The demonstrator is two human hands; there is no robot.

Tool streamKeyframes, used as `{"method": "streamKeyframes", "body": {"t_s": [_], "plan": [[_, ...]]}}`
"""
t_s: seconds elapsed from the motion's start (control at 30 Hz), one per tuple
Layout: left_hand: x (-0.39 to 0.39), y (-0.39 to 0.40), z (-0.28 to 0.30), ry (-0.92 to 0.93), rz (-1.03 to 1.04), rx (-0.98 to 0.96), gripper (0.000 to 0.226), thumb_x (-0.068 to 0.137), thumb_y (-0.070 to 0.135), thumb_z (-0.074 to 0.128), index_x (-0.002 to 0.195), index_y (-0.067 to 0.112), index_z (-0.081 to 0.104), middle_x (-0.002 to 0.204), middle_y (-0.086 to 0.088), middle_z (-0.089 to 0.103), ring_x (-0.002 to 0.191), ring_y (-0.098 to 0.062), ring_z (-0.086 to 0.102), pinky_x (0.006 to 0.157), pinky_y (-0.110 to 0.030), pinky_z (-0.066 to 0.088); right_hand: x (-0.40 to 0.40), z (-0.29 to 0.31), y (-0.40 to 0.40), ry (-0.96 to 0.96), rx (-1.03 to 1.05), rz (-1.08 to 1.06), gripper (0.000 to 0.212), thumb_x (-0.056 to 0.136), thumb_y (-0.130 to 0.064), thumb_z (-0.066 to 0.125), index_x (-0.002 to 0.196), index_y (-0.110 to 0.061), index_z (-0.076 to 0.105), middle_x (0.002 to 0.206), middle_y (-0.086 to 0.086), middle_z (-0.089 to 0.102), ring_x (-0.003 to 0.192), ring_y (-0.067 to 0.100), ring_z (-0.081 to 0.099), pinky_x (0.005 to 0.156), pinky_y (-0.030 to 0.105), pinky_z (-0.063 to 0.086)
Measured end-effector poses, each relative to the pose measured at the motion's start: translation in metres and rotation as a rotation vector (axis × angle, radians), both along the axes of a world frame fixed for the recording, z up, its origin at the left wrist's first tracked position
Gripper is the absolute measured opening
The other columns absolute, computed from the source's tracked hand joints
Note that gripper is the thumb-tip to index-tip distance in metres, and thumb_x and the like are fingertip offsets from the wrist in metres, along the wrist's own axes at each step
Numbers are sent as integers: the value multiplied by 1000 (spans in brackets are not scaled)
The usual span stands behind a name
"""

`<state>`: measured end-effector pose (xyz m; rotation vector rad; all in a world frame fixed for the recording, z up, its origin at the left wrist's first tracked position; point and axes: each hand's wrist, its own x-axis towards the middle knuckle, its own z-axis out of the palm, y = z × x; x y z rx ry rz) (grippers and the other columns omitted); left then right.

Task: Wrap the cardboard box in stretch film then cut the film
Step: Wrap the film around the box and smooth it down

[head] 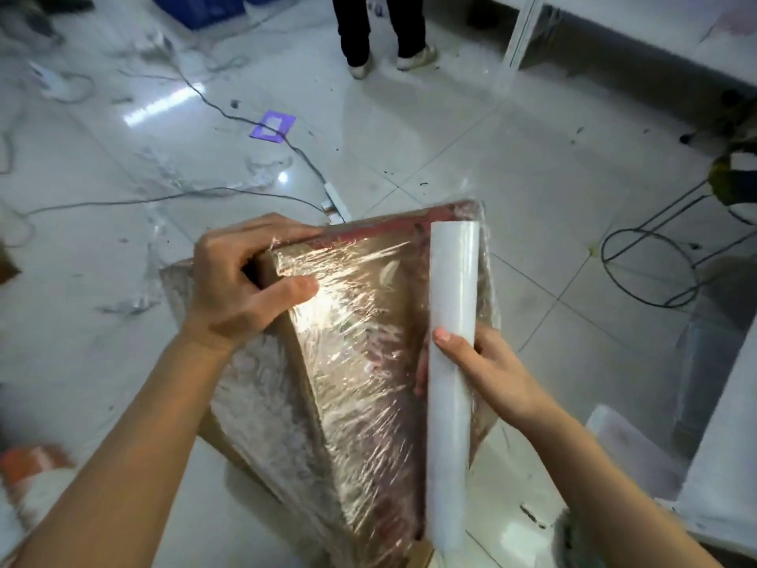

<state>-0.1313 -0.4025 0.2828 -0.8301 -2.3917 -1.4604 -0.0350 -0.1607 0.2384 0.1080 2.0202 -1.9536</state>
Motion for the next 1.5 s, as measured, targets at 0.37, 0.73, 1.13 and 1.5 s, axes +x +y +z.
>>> {"method": "streamKeyframes", "body": {"t_s": [0.37, 0.73, 1.13, 1.5], "plan": [[2, -50, 15, -256, 180, -177, 73, 63, 60, 66, 131, 44, 48, 139, 6, 49, 132, -12, 40, 111, -48, 29, -15, 9, -43, -81, -30, -6, 37, 73, -48, 62, 71, -12, 70, 77, 15, 72, 72, 33, 70, 71, 41, 56], [69, 9, -22, -27, 834, -858, 55, 99, 49, 21, 151, 30, 17, 157, -11, 6, 139, -51, 6, 105, -72, 12, -14, 27, -89, 28, 331, 14, 45, 72, -55, 58, 80, -11, 64, 73, 2, 71, 64, 10, 67, 59, 26, 54], [49, -20, -26, 33, 887, -899, 58, 99, 48, 12, 152, 28, -2, 159, -13, 4, 140, -52, 1, 112, -63, 4, -28, 40, -103, 129, 638, -36, 38, 75, -61, 58, 71, -24, 49, 61, -6, 54, 53, 4, 52, 49, 16, 37], [35, -36, -33, 140, 855, -929, 59, 100, 40, 19, 152, 14, 8, 158, -14, 6, 145, -28, -1, 117, -49, -3, -37, 37, -96, -61, 191, 81, 29, 73, -36, 69, 94, -18, 61, 81, 1, 68, 74, 20, 66, 64, 30, 53]]}}
